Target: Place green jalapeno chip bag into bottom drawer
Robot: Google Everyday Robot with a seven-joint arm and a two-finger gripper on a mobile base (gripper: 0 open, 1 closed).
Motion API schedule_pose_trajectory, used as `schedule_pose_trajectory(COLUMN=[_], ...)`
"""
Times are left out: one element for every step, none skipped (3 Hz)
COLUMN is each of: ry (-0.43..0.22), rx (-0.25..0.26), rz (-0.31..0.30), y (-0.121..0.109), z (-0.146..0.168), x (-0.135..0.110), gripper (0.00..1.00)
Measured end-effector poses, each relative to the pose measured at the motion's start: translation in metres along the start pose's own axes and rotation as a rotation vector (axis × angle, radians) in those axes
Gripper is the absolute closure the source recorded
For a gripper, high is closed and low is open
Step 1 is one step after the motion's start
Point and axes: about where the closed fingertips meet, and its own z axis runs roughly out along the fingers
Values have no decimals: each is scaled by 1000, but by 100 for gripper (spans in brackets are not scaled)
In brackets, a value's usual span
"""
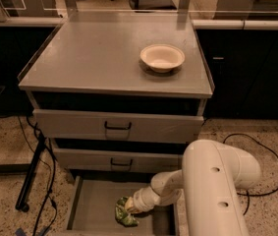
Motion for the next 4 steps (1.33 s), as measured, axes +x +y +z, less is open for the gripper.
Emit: schedule_pose_trajectory(ry=[-6,-1,3,34], rx=[14,16,23,49], rz=[50,80,80,130], y=[-14,-28,-29,-52], z=[11,23,26,44], x=[-3,-18,-16,-1], gripper=[100,100,100,100])
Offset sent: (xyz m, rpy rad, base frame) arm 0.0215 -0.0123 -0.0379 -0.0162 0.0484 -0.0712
